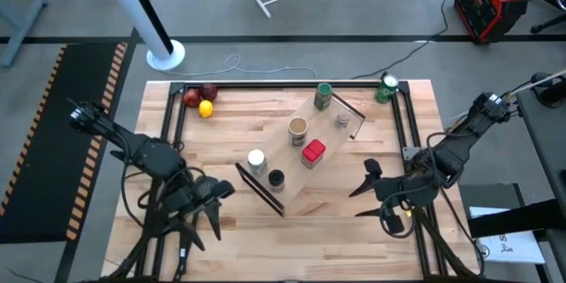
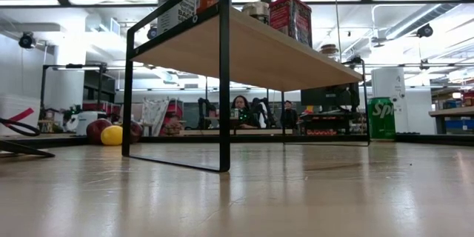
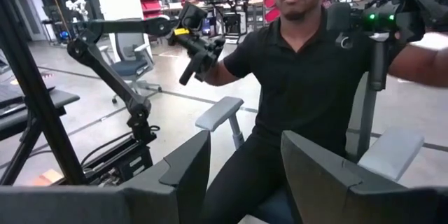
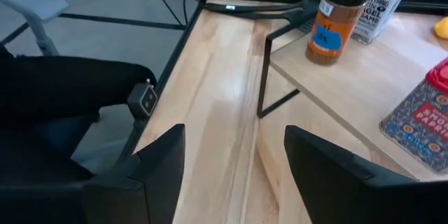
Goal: Shelf spices
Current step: Return to Home Position
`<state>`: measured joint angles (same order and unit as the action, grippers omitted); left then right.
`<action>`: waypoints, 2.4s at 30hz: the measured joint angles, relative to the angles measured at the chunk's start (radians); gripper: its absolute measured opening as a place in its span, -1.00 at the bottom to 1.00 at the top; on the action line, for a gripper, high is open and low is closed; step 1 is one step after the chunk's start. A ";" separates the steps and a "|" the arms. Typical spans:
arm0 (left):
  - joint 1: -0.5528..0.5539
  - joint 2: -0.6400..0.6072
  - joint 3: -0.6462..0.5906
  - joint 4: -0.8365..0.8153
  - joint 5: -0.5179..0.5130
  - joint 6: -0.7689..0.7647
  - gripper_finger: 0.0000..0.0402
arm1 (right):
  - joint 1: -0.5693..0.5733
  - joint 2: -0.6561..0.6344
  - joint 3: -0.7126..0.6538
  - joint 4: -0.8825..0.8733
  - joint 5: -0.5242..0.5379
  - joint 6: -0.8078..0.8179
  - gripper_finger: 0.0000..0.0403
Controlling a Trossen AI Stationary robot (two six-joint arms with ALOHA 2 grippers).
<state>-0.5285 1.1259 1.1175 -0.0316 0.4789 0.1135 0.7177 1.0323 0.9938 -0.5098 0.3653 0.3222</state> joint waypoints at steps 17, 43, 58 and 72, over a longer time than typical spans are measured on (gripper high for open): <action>0.007 0.166 0.000 0.217 -0.004 0.002 -0.18 | -0.008 0.020 0.033 0.000 0.000 0.000 0.20; 0.022 -0.058 -0.463 0.502 -0.026 0.001 -0.18 | -0.010 -0.129 -0.288 0.022 0.001 0.000 0.35; 0.053 -0.161 -0.702 0.514 -0.027 0.001 -0.18 | -0.010 -0.314 -0.625 0.023 0.001 0.000 0.44; 0.120 -0.332 -0.810 0.520 -0.028 0.001 -0.18 | -0.010 -0.423 -0.821 0.021 -0.006 0.075 0.38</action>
<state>-0.4085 0.7936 0.3076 0.4880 0.4511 0.1143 0.7082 0.6091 0.1728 -0.4886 0.3595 0.3967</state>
